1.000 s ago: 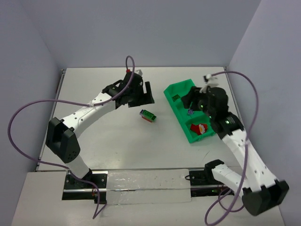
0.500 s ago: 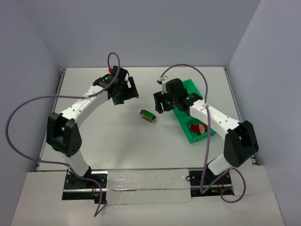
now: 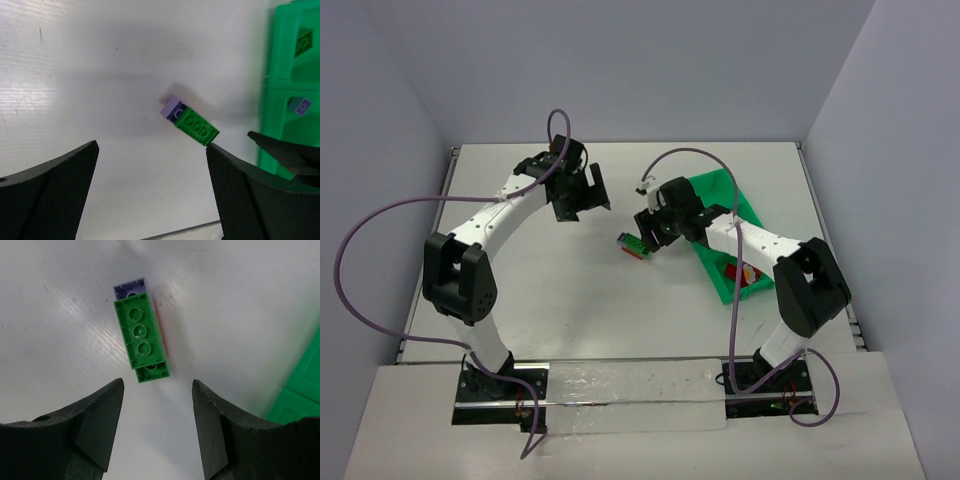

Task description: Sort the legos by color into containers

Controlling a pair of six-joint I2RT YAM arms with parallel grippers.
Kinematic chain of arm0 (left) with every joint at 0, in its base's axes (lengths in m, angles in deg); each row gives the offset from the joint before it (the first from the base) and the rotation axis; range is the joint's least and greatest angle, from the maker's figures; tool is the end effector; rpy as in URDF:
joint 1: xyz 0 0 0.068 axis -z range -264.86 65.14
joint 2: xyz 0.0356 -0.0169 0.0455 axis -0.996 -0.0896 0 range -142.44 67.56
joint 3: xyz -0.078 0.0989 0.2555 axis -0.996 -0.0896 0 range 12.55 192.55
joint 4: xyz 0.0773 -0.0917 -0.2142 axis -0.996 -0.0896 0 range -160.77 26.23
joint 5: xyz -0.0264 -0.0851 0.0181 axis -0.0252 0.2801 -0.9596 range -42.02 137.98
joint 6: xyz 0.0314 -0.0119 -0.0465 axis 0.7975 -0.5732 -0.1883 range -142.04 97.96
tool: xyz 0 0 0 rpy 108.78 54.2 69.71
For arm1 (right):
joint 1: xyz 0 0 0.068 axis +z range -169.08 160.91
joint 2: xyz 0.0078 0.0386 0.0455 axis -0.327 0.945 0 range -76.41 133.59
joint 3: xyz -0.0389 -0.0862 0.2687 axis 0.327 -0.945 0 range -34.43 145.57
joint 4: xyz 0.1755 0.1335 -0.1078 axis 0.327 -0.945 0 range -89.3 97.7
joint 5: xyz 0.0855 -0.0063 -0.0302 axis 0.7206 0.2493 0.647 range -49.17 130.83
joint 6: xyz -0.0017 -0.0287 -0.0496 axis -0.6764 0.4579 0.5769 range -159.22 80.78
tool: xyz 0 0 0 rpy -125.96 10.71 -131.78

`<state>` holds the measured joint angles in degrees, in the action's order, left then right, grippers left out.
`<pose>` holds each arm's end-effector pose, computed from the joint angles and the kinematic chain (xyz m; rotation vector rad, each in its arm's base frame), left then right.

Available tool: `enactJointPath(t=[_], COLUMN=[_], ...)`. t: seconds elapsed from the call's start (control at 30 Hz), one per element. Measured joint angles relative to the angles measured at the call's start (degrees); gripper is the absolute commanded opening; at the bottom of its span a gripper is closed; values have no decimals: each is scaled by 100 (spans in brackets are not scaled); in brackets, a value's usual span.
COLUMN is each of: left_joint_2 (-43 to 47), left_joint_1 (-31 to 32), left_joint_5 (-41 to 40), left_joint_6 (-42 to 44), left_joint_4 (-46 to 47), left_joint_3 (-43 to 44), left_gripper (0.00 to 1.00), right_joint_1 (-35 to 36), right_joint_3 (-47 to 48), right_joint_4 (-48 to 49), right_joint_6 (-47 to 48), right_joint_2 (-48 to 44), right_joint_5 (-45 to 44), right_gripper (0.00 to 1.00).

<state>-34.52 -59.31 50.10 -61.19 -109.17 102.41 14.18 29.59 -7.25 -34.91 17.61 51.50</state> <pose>0.3374 -0.1630 0.2975 -0.2992 2.6302 -0.4527 0.2863 0.1968 0.2469 -0.8556 2.2281 0.4628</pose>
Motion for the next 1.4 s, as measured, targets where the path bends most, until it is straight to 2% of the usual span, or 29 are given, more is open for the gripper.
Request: enactJointPath(t=[0.4,0.67,0.87,0.93,0.97,1.0,1.07,1.1,1.3,1.4], left_joint_2=[10,-8,-14,-14,-14,-14,-14,-14,-14,-14], left_joint_1=[-344,-490,-546,-551,-551,-551,-551,-551,-552,-553], left_joint_5=[275,295,295,295,295,295,295,295,297,310], left_joint_6=[254,332,353,356,357,358,360,360,370,384], left_joint_4=[78,76,76,76,76,76,76,76,73,75], left_joint_3=[-257,-246,-214,-214,-214,-214,-214,-214,-212,-212], left_gripper=[95,95,95,95,95,95,95,95,95,95], right_joint_1=[251,290,317,325,325,325,325,327,329,329], right_joint_3=[478,648,685,689,690,690,690,690,690,687], right_joint_4=[-28,-31,-10,-5,-4,-5,16,36,90,80], right_joint_6=[746,734,731,728,728,720,714,682,595,470], right_joint_2=[503,944,1097,1123,1134,1136,1138,1138,1134,1072], right_joint_5=[93,76,9,-29,-45,-57,-87,-98,-200,-223], right_gripper=[70,68,63,58,50,49,35,35,7,3])
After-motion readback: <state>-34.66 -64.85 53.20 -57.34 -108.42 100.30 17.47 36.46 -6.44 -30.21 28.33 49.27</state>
